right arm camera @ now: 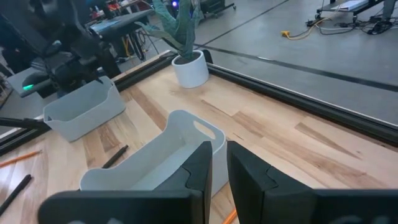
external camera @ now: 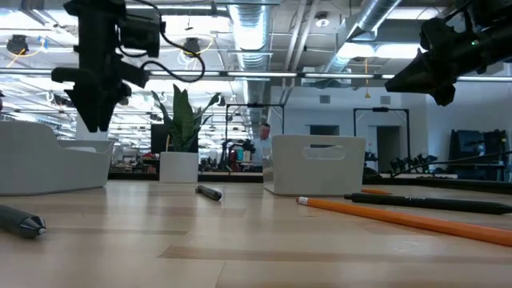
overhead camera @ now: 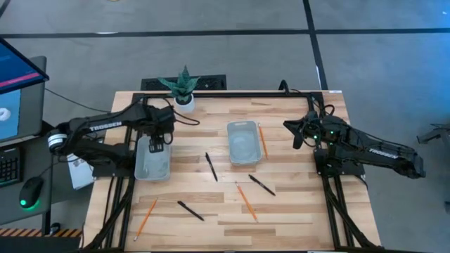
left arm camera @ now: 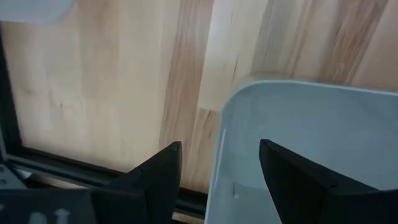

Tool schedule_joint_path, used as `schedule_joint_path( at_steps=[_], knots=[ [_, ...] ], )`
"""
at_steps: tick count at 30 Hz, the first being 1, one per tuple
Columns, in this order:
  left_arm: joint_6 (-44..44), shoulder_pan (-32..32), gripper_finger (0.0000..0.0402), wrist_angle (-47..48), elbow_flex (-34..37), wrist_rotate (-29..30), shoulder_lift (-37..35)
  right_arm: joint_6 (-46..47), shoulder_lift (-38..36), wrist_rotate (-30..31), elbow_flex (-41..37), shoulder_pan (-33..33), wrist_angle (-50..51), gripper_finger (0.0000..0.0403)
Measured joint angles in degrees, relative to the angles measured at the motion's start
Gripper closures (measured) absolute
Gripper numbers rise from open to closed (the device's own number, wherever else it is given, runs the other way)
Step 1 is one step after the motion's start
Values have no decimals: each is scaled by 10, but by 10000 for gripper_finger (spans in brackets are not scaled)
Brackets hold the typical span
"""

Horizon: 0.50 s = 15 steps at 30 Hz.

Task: Sort pens & pencils
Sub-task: Move the left gray bin to the middle of the table

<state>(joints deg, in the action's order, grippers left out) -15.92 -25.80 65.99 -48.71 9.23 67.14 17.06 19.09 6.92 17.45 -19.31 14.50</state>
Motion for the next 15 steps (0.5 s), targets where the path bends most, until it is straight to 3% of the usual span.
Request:
schedule_joint_path(
  at_steps=[15],
  knots=[
    [-24,-9,205,-53,0,-34,134,-1,0,0,0,2,0,332]
  ],
)
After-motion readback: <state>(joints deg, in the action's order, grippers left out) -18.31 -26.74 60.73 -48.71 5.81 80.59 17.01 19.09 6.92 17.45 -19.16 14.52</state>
